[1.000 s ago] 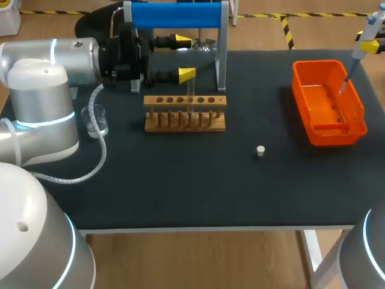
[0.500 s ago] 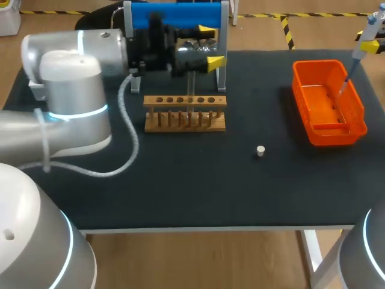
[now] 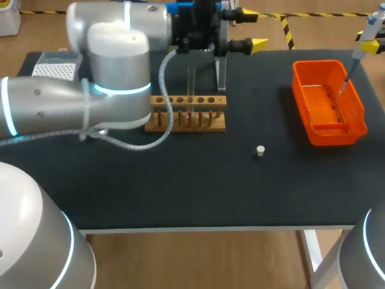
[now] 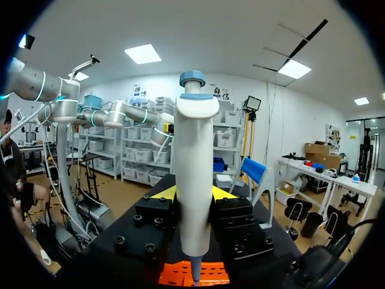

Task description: Invert the test tube, pick up the pipette, mount the tip to pipette, aspirate from beaker and dispense into the tube, eject the tip, return the pipette, and cap with the stopper.

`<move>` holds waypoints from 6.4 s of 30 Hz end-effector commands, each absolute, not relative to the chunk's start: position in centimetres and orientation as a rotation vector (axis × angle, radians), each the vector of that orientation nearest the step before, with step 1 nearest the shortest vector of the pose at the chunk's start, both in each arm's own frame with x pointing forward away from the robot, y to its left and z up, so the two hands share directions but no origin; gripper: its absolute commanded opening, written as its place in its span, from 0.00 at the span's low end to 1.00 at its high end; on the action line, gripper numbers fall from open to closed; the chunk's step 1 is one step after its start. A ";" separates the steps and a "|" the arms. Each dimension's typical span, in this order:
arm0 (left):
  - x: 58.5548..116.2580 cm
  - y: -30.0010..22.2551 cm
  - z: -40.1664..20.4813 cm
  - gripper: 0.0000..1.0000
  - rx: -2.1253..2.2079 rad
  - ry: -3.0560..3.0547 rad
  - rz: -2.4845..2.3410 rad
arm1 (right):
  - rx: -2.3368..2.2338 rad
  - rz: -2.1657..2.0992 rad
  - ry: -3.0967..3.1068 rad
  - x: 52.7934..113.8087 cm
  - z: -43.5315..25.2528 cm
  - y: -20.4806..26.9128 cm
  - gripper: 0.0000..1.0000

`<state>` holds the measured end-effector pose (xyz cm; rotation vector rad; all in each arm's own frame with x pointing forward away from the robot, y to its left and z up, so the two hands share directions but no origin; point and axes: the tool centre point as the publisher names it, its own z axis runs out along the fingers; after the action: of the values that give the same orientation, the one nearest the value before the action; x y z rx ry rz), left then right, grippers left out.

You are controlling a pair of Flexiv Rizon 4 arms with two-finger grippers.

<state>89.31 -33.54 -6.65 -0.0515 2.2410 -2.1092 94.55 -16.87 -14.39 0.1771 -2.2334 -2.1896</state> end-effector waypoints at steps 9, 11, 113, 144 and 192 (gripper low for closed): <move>90.5 -37.7 -6.9 0.00 -0.036 2.256 -2.112 | 0.177 -2.187 -2.237 94.5 -14.3 -16.9 0.00; 90.5 -37.7 -6.9 0.00 -0.036 2.256 -2.112 | 0.177 -2.187 -2.237 94.5 -14.3 -16.9 0.00; 94.1 -57.5 -5.7 0.00 0.070 2.260 -2.161 | 0.079 -2.232 -2.238 94.7 -14.3 -16.7 0.00; 94.2 -58.3 -6.6 0.00 0.089 2.297 -2.174 | 0.079 -2.232 -2.238 94.7 -14.3 -16.7 0.00; 94.1 -58.6 -9.1 0.00 0.063 2.362 -2.202 | 0.079 -2.232 -2.238 94.7 -14.3 -16.7 0.00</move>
<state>93.57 -58.21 -8.19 0.0569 2.3565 -2.1999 94.85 -16.76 -15.16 0.0742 -2.2369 -2.2364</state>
